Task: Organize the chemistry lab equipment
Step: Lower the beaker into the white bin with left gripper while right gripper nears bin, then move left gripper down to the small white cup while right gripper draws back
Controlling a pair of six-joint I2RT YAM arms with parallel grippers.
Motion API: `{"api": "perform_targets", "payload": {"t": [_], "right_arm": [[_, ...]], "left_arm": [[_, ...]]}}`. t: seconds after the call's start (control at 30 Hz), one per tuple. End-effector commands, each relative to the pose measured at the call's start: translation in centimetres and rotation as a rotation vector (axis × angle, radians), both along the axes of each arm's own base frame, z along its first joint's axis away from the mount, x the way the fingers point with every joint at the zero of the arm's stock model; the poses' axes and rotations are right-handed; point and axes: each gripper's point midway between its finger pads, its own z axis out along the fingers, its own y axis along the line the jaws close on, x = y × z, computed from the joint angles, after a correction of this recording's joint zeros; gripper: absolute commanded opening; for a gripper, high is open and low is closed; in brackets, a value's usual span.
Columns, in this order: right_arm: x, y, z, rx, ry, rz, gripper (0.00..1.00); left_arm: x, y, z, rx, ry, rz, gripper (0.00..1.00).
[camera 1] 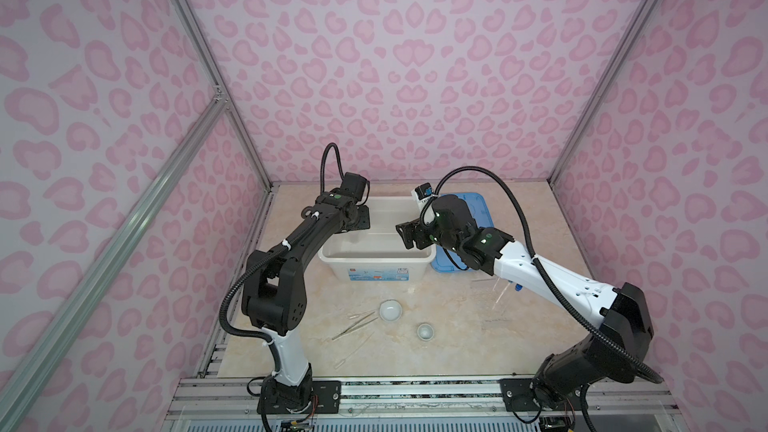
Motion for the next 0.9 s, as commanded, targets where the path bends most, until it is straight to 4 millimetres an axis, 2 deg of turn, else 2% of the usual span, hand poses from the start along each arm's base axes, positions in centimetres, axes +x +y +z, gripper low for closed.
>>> {"api": "perform_targets", "payload": {"t": [0.0, 0.4, 0.5, 0.6, 0.8, 0.87], "right_arm": [[0.4, 0.4, -0.2, 0.022, -0.004, 0.002, 0.93], [0.4, 0.1, -1.1, 0.012, 0.012, -0.001, 0.93], [0.6, 0.0, -1.0, 0.017, 0.014, -0.006, 0.93], [0.6, 0.0, -1.0, 0.019, 0.014, -0.005, 0.93], [0.5, 0.0, -0.8, 0.022, 0.014, -0.003, 0.93], [0.4, 0.0, -0.6, 0.026, 0.014, -0.003, 0.93]], "left_arm": [[0.6, 0.0, -0.9, 0.009, -0.009, -0.005, 0.66], [0.9, -0.2, -3.1, -0.017, 0.011, -0.004, 0.72], [0.9, -0.4, -3.3, -0.024, 0.018, -0.011, 0.78], [0.8, -0.3, -2.9, -0.017, 0.011, -0.008, 0.88], [0.9, -0.2, -1.0, -0.019, -0.019, -0.009, 0.94], [0.9, -0.2, -0.3, -0.03, -0.034, -0.01, 0.99]]}}
